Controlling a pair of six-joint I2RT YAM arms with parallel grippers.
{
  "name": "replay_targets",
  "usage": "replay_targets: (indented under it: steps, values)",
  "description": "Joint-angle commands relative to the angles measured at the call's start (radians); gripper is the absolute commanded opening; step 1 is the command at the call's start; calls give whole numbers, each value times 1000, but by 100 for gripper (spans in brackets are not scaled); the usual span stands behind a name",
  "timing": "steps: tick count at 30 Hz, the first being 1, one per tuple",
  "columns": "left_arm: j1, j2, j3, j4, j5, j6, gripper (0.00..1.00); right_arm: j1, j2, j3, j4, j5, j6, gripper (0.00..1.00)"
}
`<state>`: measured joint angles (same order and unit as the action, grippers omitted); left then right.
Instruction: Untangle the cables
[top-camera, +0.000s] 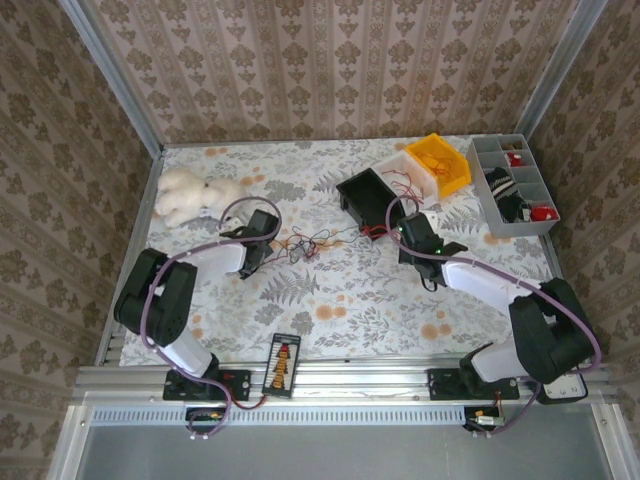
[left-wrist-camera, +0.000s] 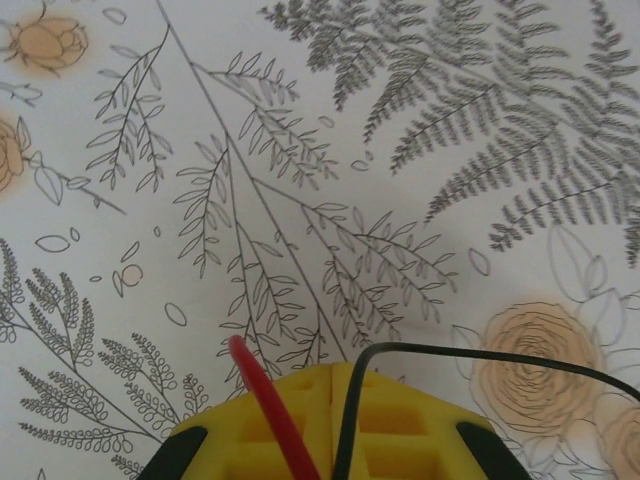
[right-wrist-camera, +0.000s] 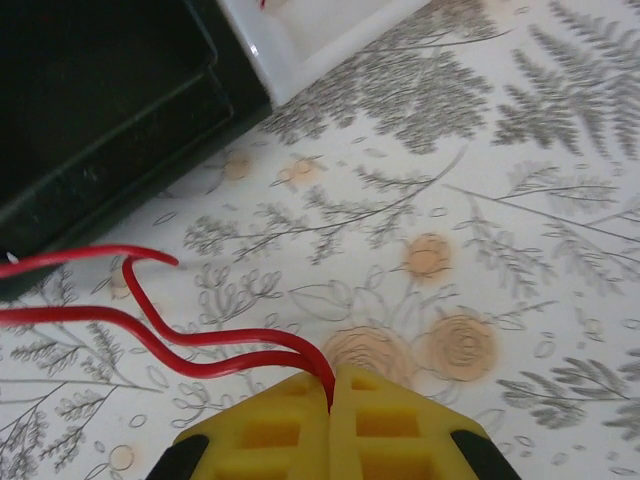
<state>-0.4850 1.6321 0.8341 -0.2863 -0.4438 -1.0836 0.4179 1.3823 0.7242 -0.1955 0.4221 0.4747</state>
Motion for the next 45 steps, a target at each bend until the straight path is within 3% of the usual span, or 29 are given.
replay_targets:
  steps: [1, 5, 7, 10, 13, 17, 20, 26, 38, 40, 42, 45]
  values:
    - [22, 3, 22, -67, -12, -76, 0, -22, -46, -24, -54, 103, 58, 0]
    - [85, -14, -7, -86, 7, -95, 0, -31, -64, -34, -42, 99, 60, 0]
    - [91, -24, -31, 25, 52, 9, 0, -29, -52, -31, -26, 66, 49, 0]
    - [80, -3, -47, 250, 262, 222, 2, -27, -4, -24, 11, -33, 29, 0]
    - [50, 21, -3, 264, 422, 359, 23, -21, 55, -10, 29, -106, 26, 0]
    - [-38, -39, 17, 214, 447, 560, 63, -13, 76, -2, 45, -142, 7, 0]
    - [-104, -89, 48, 165, 461, 722, 70, -11, 81, -2, 57, -151, -9, 0]
    - [-189, -21, 211, 62, 480, 955, 71, -12, 117, 6, 77, -181, -14, 0]
    - [-277, 329, 489, 73, 426, 1042, 69, -13, 119, 14, 79, -222, -15, 0]
    - [-278, 345, 490, 90, 441, 1035, 62, -13, 117, 14, 80, -218, -13, 0]
    - [-278, 351, 487, 106, 453, 1023, 49, -12, 116, 12, 83, -215, -13, 0]
    - [-279, 346, 474, 128, 471, 999, 23, -12, 122, 14, 82, -214, -12, 0]
